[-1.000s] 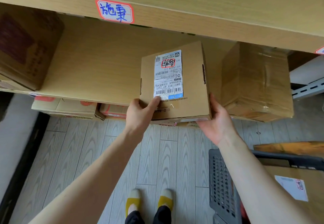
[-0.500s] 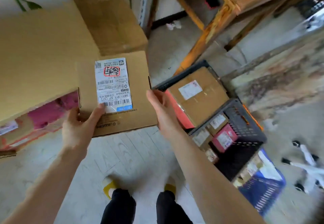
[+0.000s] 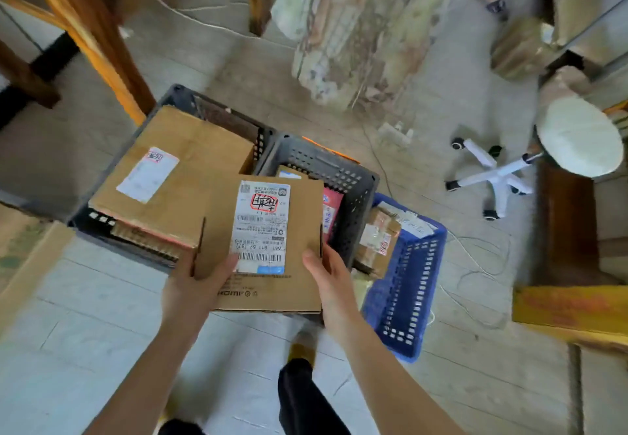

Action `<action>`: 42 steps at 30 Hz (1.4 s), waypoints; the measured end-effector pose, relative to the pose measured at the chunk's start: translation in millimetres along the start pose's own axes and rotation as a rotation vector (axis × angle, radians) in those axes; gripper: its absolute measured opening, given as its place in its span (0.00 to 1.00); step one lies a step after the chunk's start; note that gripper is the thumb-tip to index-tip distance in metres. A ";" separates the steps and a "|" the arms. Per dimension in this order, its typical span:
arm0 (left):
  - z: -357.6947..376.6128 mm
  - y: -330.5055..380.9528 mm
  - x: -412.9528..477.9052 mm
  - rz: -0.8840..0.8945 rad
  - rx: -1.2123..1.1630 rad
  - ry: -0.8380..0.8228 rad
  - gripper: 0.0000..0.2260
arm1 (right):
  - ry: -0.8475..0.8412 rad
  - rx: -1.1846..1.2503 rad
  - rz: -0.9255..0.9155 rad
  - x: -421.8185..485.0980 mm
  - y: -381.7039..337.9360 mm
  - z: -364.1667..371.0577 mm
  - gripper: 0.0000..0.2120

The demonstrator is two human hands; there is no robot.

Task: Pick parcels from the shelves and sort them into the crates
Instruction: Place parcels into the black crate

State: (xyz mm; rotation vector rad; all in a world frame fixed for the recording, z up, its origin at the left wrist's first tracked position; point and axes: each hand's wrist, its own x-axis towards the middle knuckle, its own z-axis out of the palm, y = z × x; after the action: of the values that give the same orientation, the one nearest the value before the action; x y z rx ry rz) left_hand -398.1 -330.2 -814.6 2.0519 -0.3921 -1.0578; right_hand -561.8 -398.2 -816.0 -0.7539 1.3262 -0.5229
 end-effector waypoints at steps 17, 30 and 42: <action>186.6 -1.9 129.3 -0.149 0.375 -0.351 0.25 | 0.286 -0.077 0.157 169.9 29.9 -108.3 0.17; 278.7 -87.8 330.0 0.129 0.655 -0.320 0.21 | 0.454 0.019 0.239 394.0 119.5 -89.3 0.15; 348.1 -129.9 339.0 0.083 0.622 -0.494 0.17 | 0.590 -0.487 0.113 437.7 161.2 -128.4 0.21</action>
State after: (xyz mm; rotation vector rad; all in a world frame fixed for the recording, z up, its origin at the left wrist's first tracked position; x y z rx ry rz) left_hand -477.9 -614.3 -1221.9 2.2409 -1.1691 -1.5274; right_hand -618.6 -632.8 -1235.3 -0.9524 2.0793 -0.3404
